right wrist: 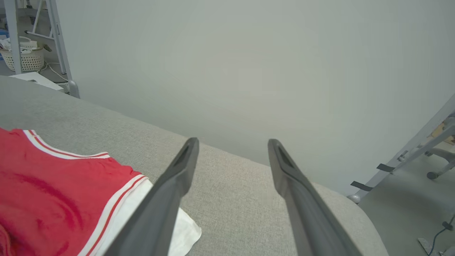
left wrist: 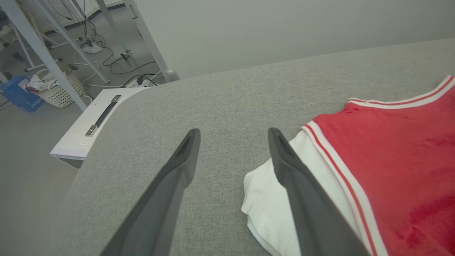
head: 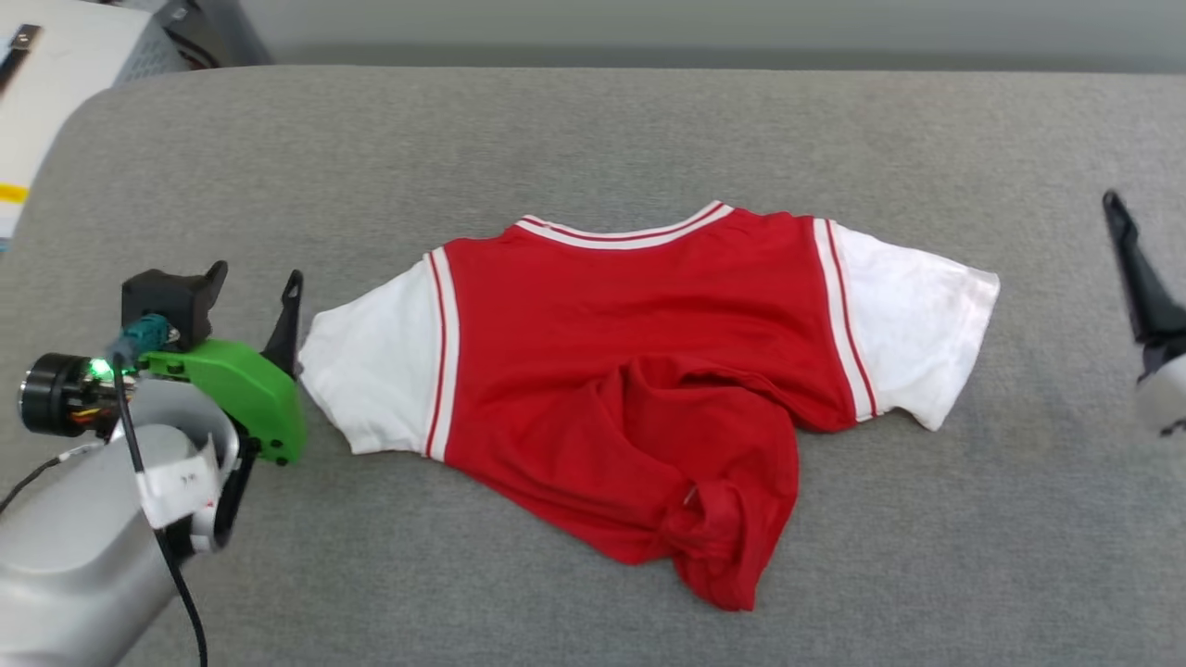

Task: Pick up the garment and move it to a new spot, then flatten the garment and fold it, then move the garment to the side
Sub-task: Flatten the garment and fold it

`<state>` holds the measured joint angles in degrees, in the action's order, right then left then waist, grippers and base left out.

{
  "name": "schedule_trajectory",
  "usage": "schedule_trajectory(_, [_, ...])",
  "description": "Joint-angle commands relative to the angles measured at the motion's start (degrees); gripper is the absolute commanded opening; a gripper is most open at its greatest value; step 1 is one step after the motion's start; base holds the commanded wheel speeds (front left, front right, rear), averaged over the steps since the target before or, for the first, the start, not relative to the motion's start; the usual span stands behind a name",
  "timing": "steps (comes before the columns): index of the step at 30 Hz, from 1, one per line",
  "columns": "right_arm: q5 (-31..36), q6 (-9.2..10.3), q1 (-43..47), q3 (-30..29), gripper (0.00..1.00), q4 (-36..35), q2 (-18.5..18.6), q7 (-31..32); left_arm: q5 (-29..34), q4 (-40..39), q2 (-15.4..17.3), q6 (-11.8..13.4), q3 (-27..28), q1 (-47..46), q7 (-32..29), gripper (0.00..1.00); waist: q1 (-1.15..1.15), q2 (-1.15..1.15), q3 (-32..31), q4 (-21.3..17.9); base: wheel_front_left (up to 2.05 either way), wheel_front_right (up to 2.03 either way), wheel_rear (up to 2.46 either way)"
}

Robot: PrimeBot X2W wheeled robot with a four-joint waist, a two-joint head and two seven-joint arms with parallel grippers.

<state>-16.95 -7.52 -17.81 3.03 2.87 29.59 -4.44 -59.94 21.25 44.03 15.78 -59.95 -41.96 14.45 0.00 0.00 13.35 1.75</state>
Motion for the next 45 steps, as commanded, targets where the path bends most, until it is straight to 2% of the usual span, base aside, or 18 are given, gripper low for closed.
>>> schedule_trajectory(1, [-0.84,0.03,-2.49,0.75,1.00,-0.20,1.58,0.96,1.70,-1.77,-0.80,1.81,2.03,1.89,0.44,1.00,0.00,0.00,-1.28,2.17,0.00,0.00,0.00])
schedule_trajectory(6, [-3.90,0.03,-9.53,5.15,1.00,0.12,7.13,5.90,11.38,-11.36,-3.24,8.96,14.17,9.03,0.52,1.00,0.00,0.00,-0.52,3.79,0.00,0.00,0.00])
schedule_trajectory(8, [-6.18,0.03,-11.94,8.28,1.00,1.27,9.26,10.25,15.16,-14.34,-4.69,10.76,18.86,12.45,0.53,1.00,0.00,0.00,0.04,4.32,0.00,0.00,0.00])
schedule_trajectory(10, [-10.01,0.03,-14.13,12.39,1.00,3.01,11.26,16.81,18.43,-16.89,-6.37,11.83,23.14,15.87,0.53,1.00,0.00,0.00,0.66,4.65,0.00,0.00,0.00])
schedule_trajectory(13, [-17.10,0.03,-17.33,18.20,1.00,5.18,14.24,27.62,22.87,-19.69,-9.13,12.05,28.18,19.88,0.53,1.00,0.00,0.00,1.89,5.19,0.00,0.00,0.00])
schedule_trajectory(16, [-22.80,0.03,-20.65,22.04,1.00,8.55,16.34,37.85,26.99,-21.40,-12.24,11.26,31.88,23.23,0.54,1.00,0.00,0.00,3.52,5.80,0.00,0.00,0.00])
schedule_trajectory(21, [-25.74,0.03,-25.11,25.94,1.00,13.46,16.99,45.91,31.16,-20.72,-17.42,7.31,36.26,25.45,0.54,1.00,0.00,0.00,6.95,7.16,0.00,0.00,0.00])
schedule_trajectory(29, [-25.42,0.03,-27.25,32.27,1.00,20.11,14.04,47.09,36.78,-18.28,-23.81,1.77,40.29,24.90,0.54,1.00,0.00,0.00,10.94,8.57,0.00,0.00,0.00])
schedule_trajectory(35, [-28.17,0.03,-24.67,36.78,1.00,23.85,12.86,45.19,39.72,-16.04,-26.28,-1.48,42.46,24.56,0.54,1.00,0.00,0.00,11.42,8.47,0.00,0.00,0.00])
schedule_trajectory(36, [-28.67,0.03,-24.68,37.16,0.65,23.97,12.87,44.56,40.09,-15.66,-26.47,-1.87,42.83,24.56,0.54,1.00,0.00,0.00,11.30,8.28,0.00,0.00,0.00])
schedule_trajectory(37, [-29.26,0.03,-24.90,37.37,0.02,23.89,12.87,43.31,40.43,-15.19,-26.64,-2.30,43.44,24.56,0.54,1.00,0.00,0.00,11.05,7.92,0.00,0.00,0.00])
schedule_trajectory(41, [-29.59,0.03,-26.30,37.28,0.00,23.18,14.33,37.43,41.12,-13.64,-26.83,-4.17,45.91,24.17,0.54,1.00,0.00,0.00,9.70,6.86,0.00,0.00,0.00])
schedule_trajectory(45, [-30.60,0.03,-26.76,34.31,0.00,21.12,16.15,30.21,41.03,-11.14,-25.33,-7.76,47.45,22.24,0.54,1.00,0.00,0.00,7.83,5.54,0.00,0.00,0.00])
